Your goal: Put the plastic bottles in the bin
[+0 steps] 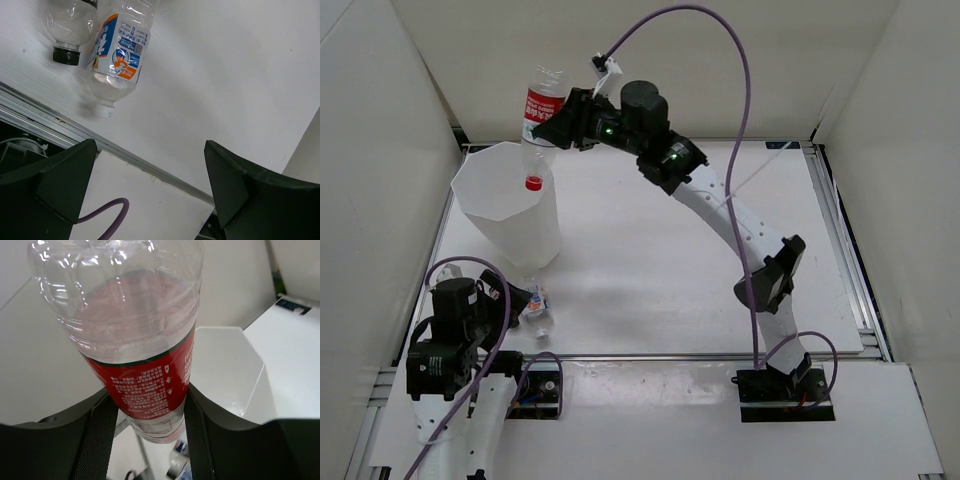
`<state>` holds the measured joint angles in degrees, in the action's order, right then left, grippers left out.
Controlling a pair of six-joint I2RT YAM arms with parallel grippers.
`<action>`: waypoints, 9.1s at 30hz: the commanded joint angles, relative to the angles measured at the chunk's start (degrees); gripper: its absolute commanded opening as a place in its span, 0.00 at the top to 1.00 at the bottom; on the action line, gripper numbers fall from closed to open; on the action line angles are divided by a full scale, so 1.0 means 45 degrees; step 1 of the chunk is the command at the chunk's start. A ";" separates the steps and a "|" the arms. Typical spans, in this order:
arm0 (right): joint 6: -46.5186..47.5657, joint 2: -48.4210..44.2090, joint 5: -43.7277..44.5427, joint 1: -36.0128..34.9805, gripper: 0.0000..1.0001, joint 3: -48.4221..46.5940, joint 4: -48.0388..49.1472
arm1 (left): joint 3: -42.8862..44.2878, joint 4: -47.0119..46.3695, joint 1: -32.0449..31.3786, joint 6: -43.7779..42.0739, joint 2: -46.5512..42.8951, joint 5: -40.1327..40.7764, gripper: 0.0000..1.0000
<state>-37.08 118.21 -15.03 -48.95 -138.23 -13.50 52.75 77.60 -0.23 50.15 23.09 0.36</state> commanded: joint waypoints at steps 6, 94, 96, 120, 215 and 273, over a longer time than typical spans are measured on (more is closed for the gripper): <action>0.2534 0.1912 0.3356 -0.1112 0.73 -0.1214 0.3894 | 0.0895 0.0958 -0.0066 -0.1633 0.0962 -0.0647 0.00; 0.3808 -0.8418 0.3613 0.0370 0.00 0.5621 -0.5536 | -0.4203 -0.5468 -0.3424 0.1725 0.7661 0.2262 0.18; 0.3806 -0.8418 0.3497 0.0370 0.00 0.5621 -0.5536 | -0.4203 -0.5196 -0.3543 0.1901 0.7409 0.2264 0.21; 0.2596 -0.8534 0.3007 0.0370 0.00 0.6246 -0.5536 | 0.0481 -0.1973 -0.5418 0.0693 0.5259 -0.4123 0.65; 0.2400 -1.0684 0.4412 0.0604 0.00 0.7634 -0.8952 | -0.3519 -0.6149 0.0242 0.3331 0.7893 0.9004 0.00; 0.0212 -1.2910 0.4295 0.0604 0.00 1.0310 -1.0144 | 0.5140 -1.0097 -0.0086 -0.4462 0.5733 0.2831 0.00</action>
<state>-35.99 59.22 1.80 -46.46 -89.69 -55.94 78.78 32.21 -0.23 35.20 58.35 14.20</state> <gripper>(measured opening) 0.998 0.998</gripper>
